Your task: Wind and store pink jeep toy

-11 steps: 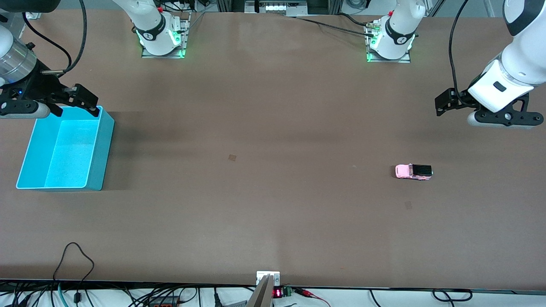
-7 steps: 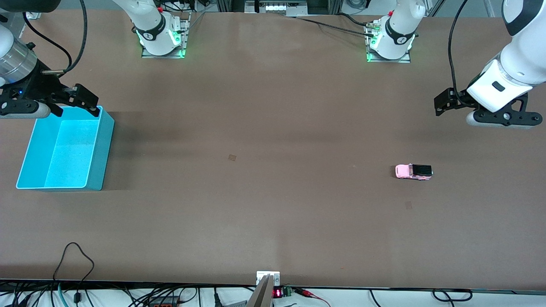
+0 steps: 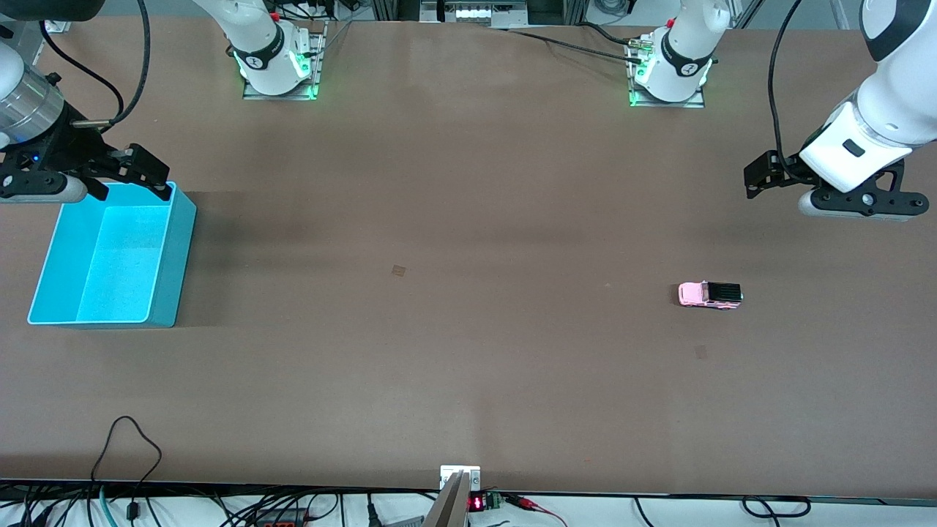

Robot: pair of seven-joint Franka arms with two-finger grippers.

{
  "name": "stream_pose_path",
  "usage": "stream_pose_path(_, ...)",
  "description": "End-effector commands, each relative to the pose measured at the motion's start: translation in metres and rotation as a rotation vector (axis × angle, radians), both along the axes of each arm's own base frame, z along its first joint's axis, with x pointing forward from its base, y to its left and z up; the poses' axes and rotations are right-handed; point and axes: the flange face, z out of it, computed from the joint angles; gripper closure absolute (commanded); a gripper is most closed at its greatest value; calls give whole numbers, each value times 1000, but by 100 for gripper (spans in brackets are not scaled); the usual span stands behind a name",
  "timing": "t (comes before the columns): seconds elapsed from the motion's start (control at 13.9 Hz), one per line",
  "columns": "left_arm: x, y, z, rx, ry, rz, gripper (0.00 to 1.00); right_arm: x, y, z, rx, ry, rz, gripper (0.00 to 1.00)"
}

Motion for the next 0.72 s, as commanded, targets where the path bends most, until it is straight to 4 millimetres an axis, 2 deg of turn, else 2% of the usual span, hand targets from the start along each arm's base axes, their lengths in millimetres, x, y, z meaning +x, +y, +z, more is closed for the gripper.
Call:
stream_pose_path(0.0,1,-1,3,8,20,-7,0,0,2,6,-2,-10,0,0)
stream_pose_path(0.65,2,-2,-10,11,67,-13,0,0,4,6,-1,-10,2,0)
